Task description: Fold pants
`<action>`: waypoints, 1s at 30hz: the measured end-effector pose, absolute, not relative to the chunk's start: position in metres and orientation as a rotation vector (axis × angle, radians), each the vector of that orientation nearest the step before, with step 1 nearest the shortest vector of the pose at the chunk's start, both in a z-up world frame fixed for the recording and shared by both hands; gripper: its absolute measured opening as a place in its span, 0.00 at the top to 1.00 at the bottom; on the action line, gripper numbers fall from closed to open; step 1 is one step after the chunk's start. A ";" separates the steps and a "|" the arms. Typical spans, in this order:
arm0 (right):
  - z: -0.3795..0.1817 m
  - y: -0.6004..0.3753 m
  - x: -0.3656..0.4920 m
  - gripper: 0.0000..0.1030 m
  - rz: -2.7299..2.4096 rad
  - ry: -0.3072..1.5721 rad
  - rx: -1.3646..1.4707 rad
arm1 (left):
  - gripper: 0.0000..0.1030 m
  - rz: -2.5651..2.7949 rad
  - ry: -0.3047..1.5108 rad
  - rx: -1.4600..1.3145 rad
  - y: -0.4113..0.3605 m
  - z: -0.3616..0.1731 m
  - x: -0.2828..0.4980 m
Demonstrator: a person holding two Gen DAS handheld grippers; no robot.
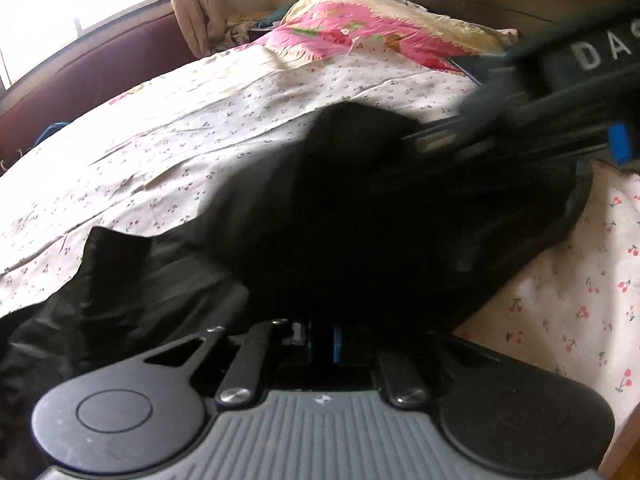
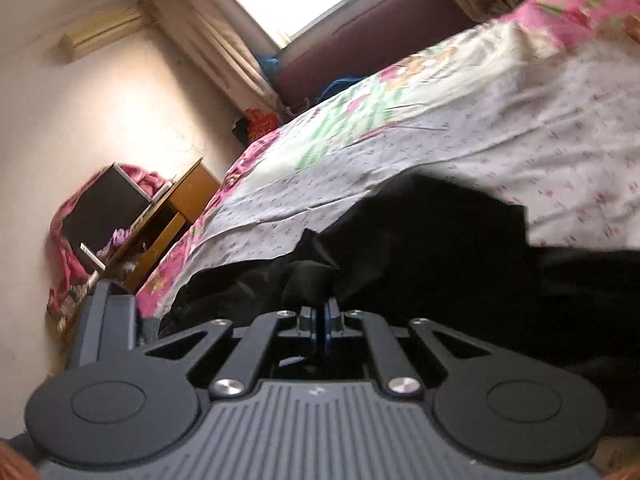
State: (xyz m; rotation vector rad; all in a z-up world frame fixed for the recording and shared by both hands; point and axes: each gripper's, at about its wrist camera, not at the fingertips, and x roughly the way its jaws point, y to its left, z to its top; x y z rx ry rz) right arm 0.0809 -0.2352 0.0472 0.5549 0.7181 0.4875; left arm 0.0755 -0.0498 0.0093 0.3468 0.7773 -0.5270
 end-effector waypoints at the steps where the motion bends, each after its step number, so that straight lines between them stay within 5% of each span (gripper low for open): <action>1: 0.044 -0.254 0.077 0.95 0.443 0.722 0.601 | 0.76 -0.534 0.778 0.346 -0.052 0.008 0.076; 10: 0.012 -0.432 0.011 0.95 -0.113 0.685 0.866 | 0.76 -0.685 0.755 0.425 -0.123 -0.005 0.081; 14: 0.016 -0.440 0.000 0.89 -0.167 0.716 0.739 | 0.76 -0.713 0.760 0.465 -0.142 -0.008 0.080; 20: 0.018 -0.466 -0.007 0.61 -0.316 0.664 0.758 | 0.76 -0.722 0.768 0.475 -0.142 -0.009 0.086; 25: 0.004 -0.456 0.019 0.54 -0.324 0.708 0.671 | 0.76 -0.717 0.770 0.489 -0.148 -0.011 0.085; 27: 0.001 -0.452 0.037 0.55 -0.332 0.717 0.656 | 0.76 -0.719 0.767 0.496 -0.145 -0.010 0.080; 28: 0.005 -0.451 0.036 0.64 -0.332 0.708 0.653 | 0.75 -0.722 0.767 0.496 -0.144 -0.009 0.080; 29: 0.010 -0.453 0.034 0.89 -0.314 0.694 0.638 | 0.75 -0.723 0.768 0.495 -0.144 -0.010 0.079; 30: 0.013 -0.457 0.033 0.95 -0.322 0.697 0.631 | 0.75 -0.724 0.769 0.495 -0.144 -0.011 0.079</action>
